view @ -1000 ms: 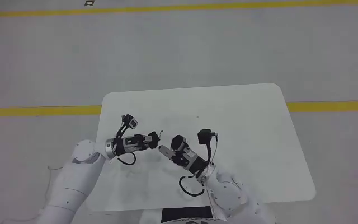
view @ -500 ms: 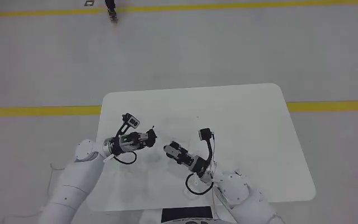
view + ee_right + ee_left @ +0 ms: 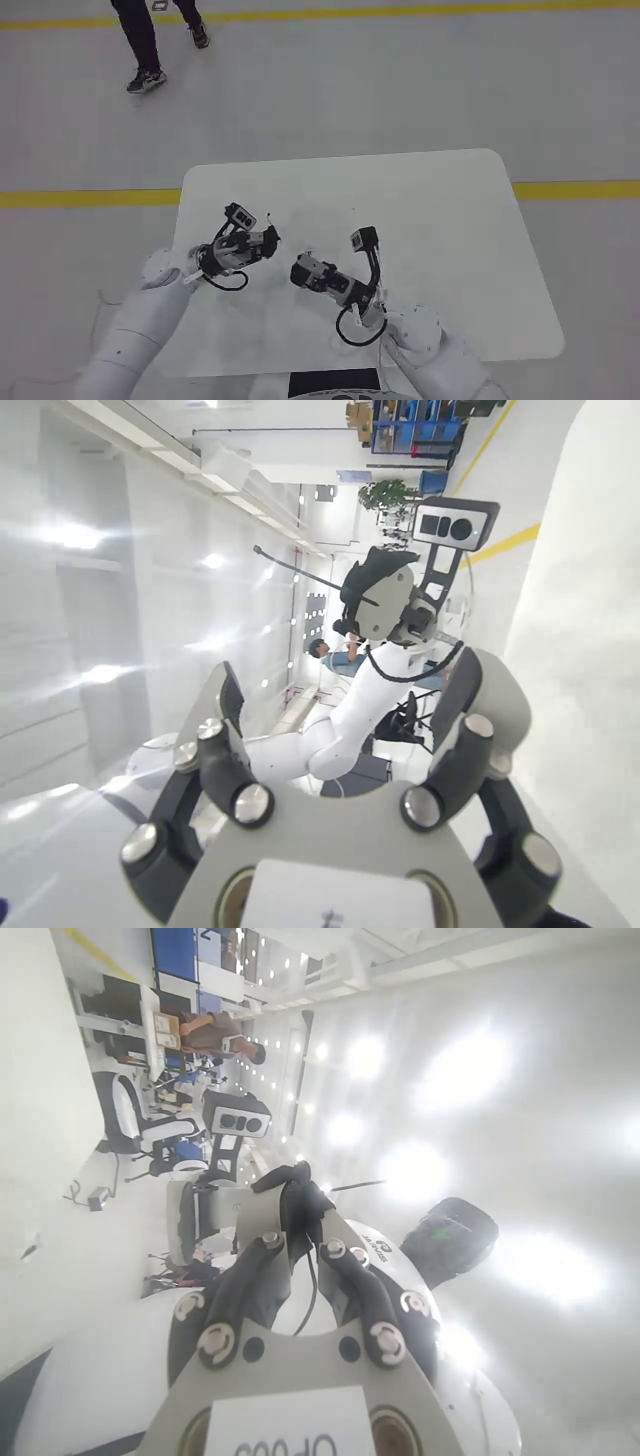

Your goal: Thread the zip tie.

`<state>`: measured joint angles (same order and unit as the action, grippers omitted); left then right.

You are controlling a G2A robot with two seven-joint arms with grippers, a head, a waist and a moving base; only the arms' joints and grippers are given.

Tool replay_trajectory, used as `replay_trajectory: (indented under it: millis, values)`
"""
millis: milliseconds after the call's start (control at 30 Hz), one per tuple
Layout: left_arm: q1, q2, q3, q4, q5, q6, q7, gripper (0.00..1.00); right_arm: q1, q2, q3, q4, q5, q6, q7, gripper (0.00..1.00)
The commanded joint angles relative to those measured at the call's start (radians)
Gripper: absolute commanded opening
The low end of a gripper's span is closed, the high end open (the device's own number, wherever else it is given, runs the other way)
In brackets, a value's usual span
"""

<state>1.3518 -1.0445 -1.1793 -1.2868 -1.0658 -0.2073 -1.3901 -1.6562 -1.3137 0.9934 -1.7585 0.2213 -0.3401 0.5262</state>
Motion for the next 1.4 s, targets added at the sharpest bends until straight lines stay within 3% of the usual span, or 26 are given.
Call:
replay_trajectory:
  millis: [0, 367, 767, 1133, 1233, 1367]
  values:
    - [-0.003, 0.003, 0.016, -0.002, -0.031, 0.011, 0.000, 0.00, 0.005, 0.000, 0.000, 0.010, 0.060, 0.000, 0.036, 1.00]
    - [-0.043, 0.034, 0.122, 0.008, -0.180, 0.043, 0.000, 0.00, 0.043, -0.008, -0.007, 0.072, 0.248, 0.000, 0.128, 1.00]
    - [-0.095, 0.066, 0.222, 0.047, -0.244, 0.007, 0.000, 0.00, 0.041, -0.016, 0.000, 0.090, 0.334, 0.000, 0.154, 1.00]
    - [-0.090, 0.065, 0.220, 0.040, -0.261, 0.015, 0.021, 0.00, 0.041, -0.016, 0.000, 0.090, 0.334, 0.000, 0.154, 1.00]
    - [-0.085, 0.062, 0.214, 0.041, -0.269, 0.011, 0.000, 0.00, 0.041, -0.016, 0.000, 0.090, 0.334, 0.000, 0.154, 1.00]
    - [-0.080, 0.061, 0.217, 0.021, -0.250, 0.008, 0.000, 0.00, 0.041, -0.016, 0.000, 0.090, 0.334, 0.000, 0.154, 1.00]
